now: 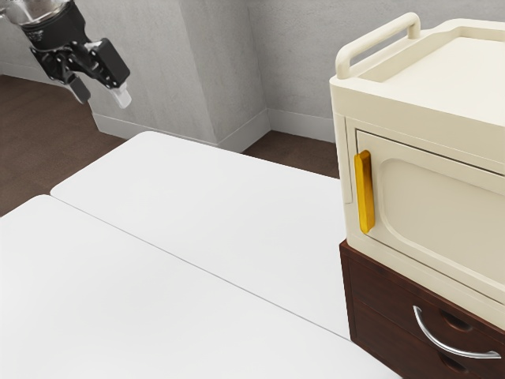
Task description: Pull the drawer handle with one arm to open the drawer
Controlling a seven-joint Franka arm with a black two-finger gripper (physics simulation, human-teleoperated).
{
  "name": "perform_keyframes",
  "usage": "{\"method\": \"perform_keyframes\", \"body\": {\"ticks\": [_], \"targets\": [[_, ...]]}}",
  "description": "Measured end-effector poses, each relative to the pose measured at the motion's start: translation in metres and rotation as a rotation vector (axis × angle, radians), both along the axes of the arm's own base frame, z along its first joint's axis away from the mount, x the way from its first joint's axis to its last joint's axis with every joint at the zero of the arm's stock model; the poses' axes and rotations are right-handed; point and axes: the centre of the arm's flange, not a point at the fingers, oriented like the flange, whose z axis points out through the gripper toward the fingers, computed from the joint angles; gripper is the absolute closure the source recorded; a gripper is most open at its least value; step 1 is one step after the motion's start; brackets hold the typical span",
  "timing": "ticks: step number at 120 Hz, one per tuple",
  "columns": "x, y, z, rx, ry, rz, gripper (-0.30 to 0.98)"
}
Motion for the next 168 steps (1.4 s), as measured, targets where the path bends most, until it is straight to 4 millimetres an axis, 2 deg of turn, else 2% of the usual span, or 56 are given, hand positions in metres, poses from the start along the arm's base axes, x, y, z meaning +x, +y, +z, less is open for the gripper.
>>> {"method": "perform_keyframes", "body": {"ticks": [7, 30, 41, 49, 53, 58, 75, 81, 85, 95, 102, 118, 130, 144, 148, 161, 168], "targets": [[0.004, -0.012, -0.007, -0.008, 0.026, -0.024, 0.02], [0.007, -0.054, -0.014, -0.027, 0.071, -0.107, 0.02], [-0.009, -0.074, -0.029, -0.058, 0.127, -0.128, 0.02], [-0.027, -0.068, -0.041, -0.085, 0.167, -0.091, 0.02], [-0.036, -0.072, -0.052, -0.110, 0.194, -0.081, 0.02], [-0.049, -0.094, -0.066, -0.140, 0.226, -0.096, 0.02], [-0.095, -0.213, -0.105, -0.186, 0.245, -0.155, 0.04], [-0.109, -0.250, -0.112, -0.202, 0.222, -0.142, 0.05], [-0.115, -0.268, -0.114, -0.219, 0.201, -0.119, 0.05], [-0.118, -0.294, -0.114, -0.282, 0.156, -0.025, 0.06], [-0.122, -0.309, -0.123, -0.327, 0.150, 0.055, 0.06], [-0.147, -0.349, -0.130, -0.397, 0.113, 0.229, 0.07], [-0.166, -0.360, -0.143, -0.437, 0.095, 0.358, 0.07], [-0.184, -0.360, -0.157, -0.480, 0.069, 0.490, 0.09], [-0.193, -0.372, -0.167, -0.477, 0.058, 0.508, 0.09], [-0.230, -0.444, -0.199, -0.412, -0.041, 0.509, 0.10], [-0.243, -0.467, -0.205, -0.395, -0.114, 0.530, 0.10]]}}
